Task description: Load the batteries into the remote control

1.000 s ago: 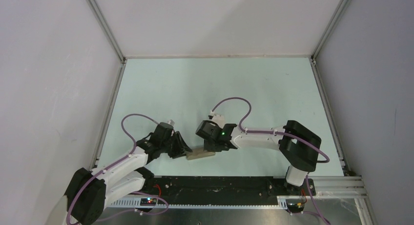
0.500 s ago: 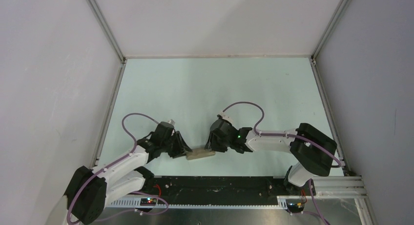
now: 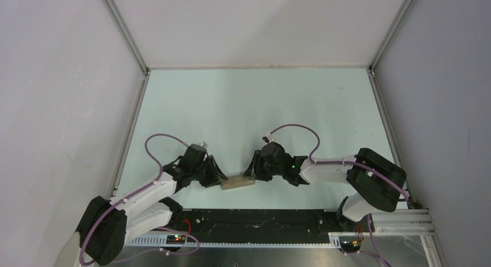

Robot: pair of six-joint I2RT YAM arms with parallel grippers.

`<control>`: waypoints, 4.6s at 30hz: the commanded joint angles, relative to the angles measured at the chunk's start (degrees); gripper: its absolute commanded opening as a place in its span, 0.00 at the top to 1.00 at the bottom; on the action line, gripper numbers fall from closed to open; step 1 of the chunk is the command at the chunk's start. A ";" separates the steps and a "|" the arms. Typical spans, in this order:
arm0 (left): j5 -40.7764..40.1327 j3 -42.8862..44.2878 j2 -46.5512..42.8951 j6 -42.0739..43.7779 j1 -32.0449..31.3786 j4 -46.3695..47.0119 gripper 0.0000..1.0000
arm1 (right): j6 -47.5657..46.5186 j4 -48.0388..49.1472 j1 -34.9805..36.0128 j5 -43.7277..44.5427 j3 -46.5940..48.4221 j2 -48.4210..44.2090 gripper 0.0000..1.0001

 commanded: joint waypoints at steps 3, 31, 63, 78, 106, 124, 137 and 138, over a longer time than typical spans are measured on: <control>-3.13 -1.49 2.26 0.93 -1.41 -2.61 0.70 | 2.36 11.45 1.94 -10.42 -3.18 2.16 0.59; -5.63 -1.32 4.24 1.55 -1.47 -2.76 0.70 | 3.44 22.19 0.17 -11.47 -6.97 -8.41 0.59; -7.66 2.81 1.63 3.74 -1.47 -5.08 0.53 | -16.08 -17.46 5.80 12.98 7.81 -9.32 0.58; -20.77 15.99 -8.33 10.62 -0.97 -18.42 0.12 | -69.88 -21.83 7.62 -2.79 18.22 0.23 0.14; -13.82 11.58 -14.08 9.50 12.82 -20.55 0.00 | -54.87 -15.32 7.89 18.95 22.48 12.54 0.64; -8.12 6.95 -12.48 6.42 11.61 -12.44 0.02 | 1.58 -41.34 10.65 28.23 29.97 14.51 0.49; -7.18 7.07 -11.64 7.49 10.82 -11.75 0.02 | -3.43 -43.16 8.48 28.78 30.08 6.11 0.27; -6.72 7.11 -11.58 7.80 10.76 -11.43 0.02 | -3.79 -43.93 7.90 29.21 30.04 5.56 0.29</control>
